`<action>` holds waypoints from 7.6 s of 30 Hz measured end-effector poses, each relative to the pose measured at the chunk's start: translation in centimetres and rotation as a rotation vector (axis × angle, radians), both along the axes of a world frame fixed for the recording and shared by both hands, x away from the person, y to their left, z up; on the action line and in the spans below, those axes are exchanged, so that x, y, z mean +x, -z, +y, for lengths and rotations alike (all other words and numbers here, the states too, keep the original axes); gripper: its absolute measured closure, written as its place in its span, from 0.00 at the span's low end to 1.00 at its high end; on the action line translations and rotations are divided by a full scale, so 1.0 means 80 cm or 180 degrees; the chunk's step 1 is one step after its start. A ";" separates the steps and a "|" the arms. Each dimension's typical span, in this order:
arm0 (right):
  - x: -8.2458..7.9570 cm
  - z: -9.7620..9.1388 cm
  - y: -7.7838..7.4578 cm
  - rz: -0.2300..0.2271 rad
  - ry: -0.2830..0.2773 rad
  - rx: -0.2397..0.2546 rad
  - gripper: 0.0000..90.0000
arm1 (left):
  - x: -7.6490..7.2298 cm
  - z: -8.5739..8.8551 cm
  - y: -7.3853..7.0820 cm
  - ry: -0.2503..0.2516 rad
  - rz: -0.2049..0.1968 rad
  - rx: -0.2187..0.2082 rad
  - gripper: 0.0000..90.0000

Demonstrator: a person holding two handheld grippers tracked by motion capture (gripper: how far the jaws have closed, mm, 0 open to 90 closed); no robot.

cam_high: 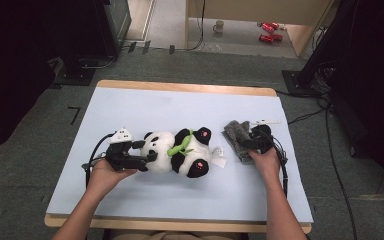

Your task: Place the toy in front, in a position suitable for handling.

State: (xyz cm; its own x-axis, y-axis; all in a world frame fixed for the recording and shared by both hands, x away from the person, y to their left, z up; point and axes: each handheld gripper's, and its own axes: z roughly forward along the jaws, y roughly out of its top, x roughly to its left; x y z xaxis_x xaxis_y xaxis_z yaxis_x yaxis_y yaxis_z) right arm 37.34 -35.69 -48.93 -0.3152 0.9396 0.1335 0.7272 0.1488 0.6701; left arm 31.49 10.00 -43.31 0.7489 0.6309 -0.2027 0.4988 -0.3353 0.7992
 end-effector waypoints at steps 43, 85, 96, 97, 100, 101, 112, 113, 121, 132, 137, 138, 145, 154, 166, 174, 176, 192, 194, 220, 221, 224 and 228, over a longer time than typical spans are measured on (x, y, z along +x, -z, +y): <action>-0.025 0.036 -0.102 -0.0070 -0.0252 0.0315 0.82 | 0.000 0.005 0.026 -0.0019 0.0109 -0.0222 0.20; 0.007 0.177 -0.210 0.0036 -0.0900 0.0019 0.81 | -0.002 0.001 0.021 -0.0056 0.0086 -0.0146 0.31; 0.016 0.236 -0.200 0.0110 -0.1143 0.0018 0.81 | 0.001 0.000 0.018 -0.0075 0.0141 -0.0142 0.33; 0.016 0.236 -0.200 0.0110 -0.1143 0.0018 0.81 | 0.001 0.000 0.018 -0.0075 0.0141 -0.0142 0.33; 0.018 0.252 -0.201 0.0112 -0.1222 0.0016 0.81 | 0.002 0.000 0.018 -0.0070 0.0147 -0.0138 0.33; 0.019 0.257 -0.201 0.0105 -0.1247 0.0007 0.81 | 0.002 0.000 0.017 -0.0068 0.0152 -0.0132 0.34; 0.027 0.305 -0.200 0.0124 -0.1404 -0.0030 0.81 | 0.004 0.000 0.016 -0.0065 0.0178 -0.0127 0.36; 0.027 0.309 -0.198 0.0130 -0.1408 -0.0033 0.81 | 0.004 0.001 0.016 -0.0067 0.0181 -0.0133 0.36; 0.033 0.347 -0.166 0.0344 -0.1529 -0.0126 0.81 | 0.004 -0.001 0.015 -0.0092 0.0169 -0.0103 0.37; 0.040 0.344 -0.126 0.0476 -0.1457 -0.0387 0.82 | 0.007 -0.004 0.015 -0.0116 0.0195 -0.0029 0.46; 0.042 0.333 -0.123 0.0487 -0.1385 -0.0467 0.82 | 0.009 -0.006 0.013 -0.0107 0.0240 0.0018 0.50; 0.042 0.330 -0.122 0.0498 -0.1356 -0.0487 0.82 | 0.009 -0.006 0.014 -0.0107 0.0236 0.0020 0.50; 0.044 0.302 -0.120 0.0581 -0.1256 -0.0623 0.82 | 0.007 -0.006 0.014 -0.0074 0.0212 0.0028 0.51; 0.041 0.283 -0.123 0.0528 -0.1199 -0.0653 0.82 | 0.006 -0.005 0.016 -0.0054 0.0175 -0.0018 0.52; 0.044 0.237 -0.140 0.0487 -0.0914 -0.0758 0.83 | 0.008 -0.003 0.017 -0.0068 0.0209 -0.0065 0.52; 0.044 0.238 -0.165 0.0364 -0.0922 -0.0582 0.83 | 0.006 -0.003 0.018 -0.0098 0.0201 -0.0073 0.52; 0.044 0.248 -0.173 0.0318 -0.0971 -0.0562 0.83 | 0.006 -0.003 0.017 -0.0100 0.0195 -0.0063 0.52; 0.042 0.363 -0.150 0.0491 -0.1436 -0.0239 0.83 | 0.005 -0.004 0.017 -0.0122 0.0190 -0.0065 0.51; 0.039 0.368 -0.140 0.0543 -0.1460 -0.0267 0.83 | 0.005 -0.003 0.017 -0.0118 0.0196 -0.0062 0.51; 0.033 0.278 -0.120 0.0527 -0.1219 -0.0271 0.83 | 0.006 -0.006 0.017 -0.0131 0.0215 -0.0035 0.52; 0.032 0.277 -0.121 0.0513 -0.1226 -0.0300 0.83 | 0.006 -0.006 0.017 -0.0132 0.0214 -0.0035 0.52; 0.030 0.271 -0.124 0.0445 -0.1267 -0.0414 0.83 | 0.005 -0.005 0.017 -0.0131 0.0211 -0.0045 0.52; 0.032 0.254 -0.129 0.0418 -0.1154 -0.0377 0.83 | 0.007 -0.005 0.017 -0.0140 0.0232 -0.0080 0.52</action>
State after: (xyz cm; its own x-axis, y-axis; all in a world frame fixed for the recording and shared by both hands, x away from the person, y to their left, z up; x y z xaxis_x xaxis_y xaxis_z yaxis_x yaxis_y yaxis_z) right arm 39.91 -15.33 -38.59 -0.6166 0.7818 0.0922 0.6916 0.4821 0.5379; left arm 32.04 9.64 -44.70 0.7033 0.6568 -0.2720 0.5698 -0.2920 0.7682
